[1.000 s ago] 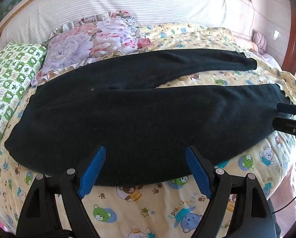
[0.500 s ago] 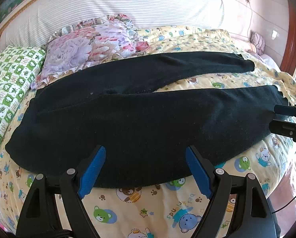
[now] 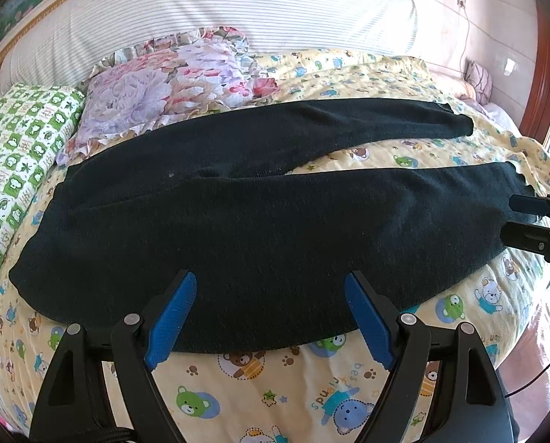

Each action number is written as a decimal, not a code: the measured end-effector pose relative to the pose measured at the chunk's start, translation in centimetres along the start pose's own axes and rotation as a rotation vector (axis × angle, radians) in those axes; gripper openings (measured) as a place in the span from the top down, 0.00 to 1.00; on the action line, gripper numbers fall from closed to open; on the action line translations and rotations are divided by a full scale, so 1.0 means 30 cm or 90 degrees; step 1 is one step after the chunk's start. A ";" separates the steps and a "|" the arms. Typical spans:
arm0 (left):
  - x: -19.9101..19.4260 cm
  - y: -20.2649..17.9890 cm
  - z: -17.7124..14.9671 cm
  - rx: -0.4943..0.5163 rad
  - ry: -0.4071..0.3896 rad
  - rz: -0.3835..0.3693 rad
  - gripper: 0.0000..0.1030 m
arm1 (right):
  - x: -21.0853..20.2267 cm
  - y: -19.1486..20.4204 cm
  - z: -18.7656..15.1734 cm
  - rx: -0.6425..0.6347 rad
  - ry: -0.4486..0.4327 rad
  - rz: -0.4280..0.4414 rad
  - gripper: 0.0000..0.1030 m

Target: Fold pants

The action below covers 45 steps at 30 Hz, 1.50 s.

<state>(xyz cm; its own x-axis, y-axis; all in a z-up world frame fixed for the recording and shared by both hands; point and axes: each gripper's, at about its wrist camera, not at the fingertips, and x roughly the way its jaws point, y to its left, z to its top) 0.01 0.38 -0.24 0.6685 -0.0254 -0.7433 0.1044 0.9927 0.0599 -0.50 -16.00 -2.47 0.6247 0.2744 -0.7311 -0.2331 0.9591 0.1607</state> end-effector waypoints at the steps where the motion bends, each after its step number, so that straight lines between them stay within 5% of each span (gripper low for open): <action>1: 0.001 0.001 0.000 -0.001 0.000 -0.001 0.19 | 0.000 0.000 0.000 0.000 0.000 0.000 0.01; 31: 0.032 0.008 0.046 0.014 0.014 -0.038 0.19 | -0.005 -0.039 0.030 0.015 0.000 0.005 0.00; 45: 0.098 0.054 0.175 0.039 0.014 -0.055 0.19 | 0.000 -0.151 0.123 0.044 -0.007 0.007 0.00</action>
<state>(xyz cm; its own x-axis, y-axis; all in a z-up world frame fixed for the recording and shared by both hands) 6.02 1.29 1.16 0.6383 -0.1074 -0.7623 0.2068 0.9777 0.0354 3.31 -20.09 -0.76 0.6309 0.2848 -0.7217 -0.1878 0.9586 0.2140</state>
